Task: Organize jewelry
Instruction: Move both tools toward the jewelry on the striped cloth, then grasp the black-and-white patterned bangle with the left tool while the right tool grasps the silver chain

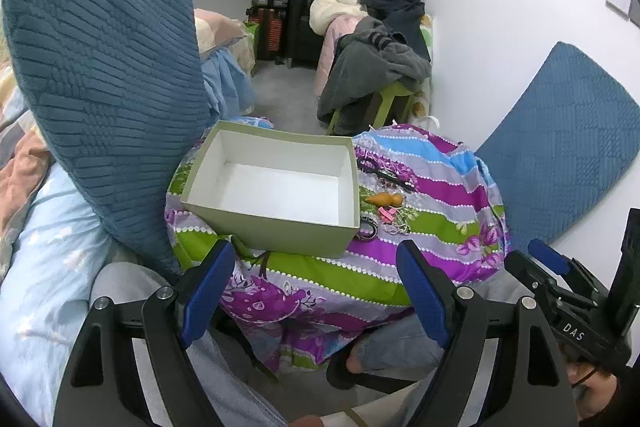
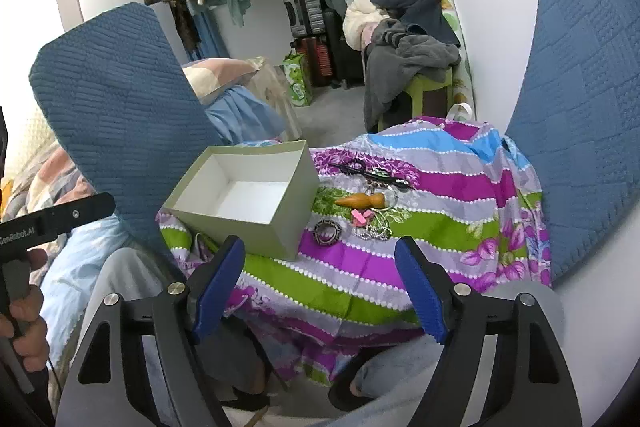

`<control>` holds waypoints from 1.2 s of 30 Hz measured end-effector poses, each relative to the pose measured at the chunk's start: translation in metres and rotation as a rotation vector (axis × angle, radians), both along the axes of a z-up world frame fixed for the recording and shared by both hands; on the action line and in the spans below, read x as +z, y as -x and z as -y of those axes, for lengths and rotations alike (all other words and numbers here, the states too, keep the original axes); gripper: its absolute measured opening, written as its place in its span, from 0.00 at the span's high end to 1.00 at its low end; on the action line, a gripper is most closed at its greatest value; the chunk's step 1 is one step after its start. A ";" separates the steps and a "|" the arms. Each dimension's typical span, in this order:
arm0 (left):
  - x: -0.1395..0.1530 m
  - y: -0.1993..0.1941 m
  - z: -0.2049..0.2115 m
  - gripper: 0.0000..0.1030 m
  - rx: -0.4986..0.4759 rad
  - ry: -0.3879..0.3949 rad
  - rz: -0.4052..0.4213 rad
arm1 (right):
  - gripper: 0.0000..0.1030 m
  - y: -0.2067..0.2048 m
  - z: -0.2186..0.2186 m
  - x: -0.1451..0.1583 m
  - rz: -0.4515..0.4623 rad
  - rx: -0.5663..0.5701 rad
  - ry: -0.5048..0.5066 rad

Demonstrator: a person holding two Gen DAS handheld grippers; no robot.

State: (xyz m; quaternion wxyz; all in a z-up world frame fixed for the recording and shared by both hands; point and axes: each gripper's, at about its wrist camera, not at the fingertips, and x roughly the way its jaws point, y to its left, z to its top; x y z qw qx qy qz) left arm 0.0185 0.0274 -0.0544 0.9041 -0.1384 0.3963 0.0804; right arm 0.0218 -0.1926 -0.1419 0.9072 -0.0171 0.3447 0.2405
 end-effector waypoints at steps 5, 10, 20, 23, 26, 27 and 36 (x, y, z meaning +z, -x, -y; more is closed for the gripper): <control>-0.010 -0.016 0.006 0.19 -0.031 0.014 0.014 | 0.33 -0.017 0.002 -0.011 0.022 0.000 -0.003; -0.020 -0.033 0.019 0.20 -0.055 0.005 0.007 | 0.33 -0.034 0.011 -0.023 0.019 -0.009 -0.034; -0.051 -0.065 0.049 0.27 -0.149 0.036 -0.001 | 0.38 -0.069 0.027 -0.063 -0.017 -0.008 -0.046; -0.066 -0.078 0.057 0.31 -0.180 0.052 -0.026 | 0.43 -0.085 0.030 -0.080 -0.027 -0.006 -0.031; -0.083 -0.092 0.065 0.43 -0.213 0.056 -0.060 | 0.44 -0.099 0.029 -0.094 -0.026 0.018 -0.026; -0.090 -0.096 0.069 0.43 -0.226 0.057 -0.070 | 0.44 -0.104 0.027 -0.099 -0.026 0.030 -0.011; -0.138 -0.132 0.087 0.59 -0.282 0.106 -0.133 | 0.39 -0.154 0.007 -0.154 -0.132 0.109 0.026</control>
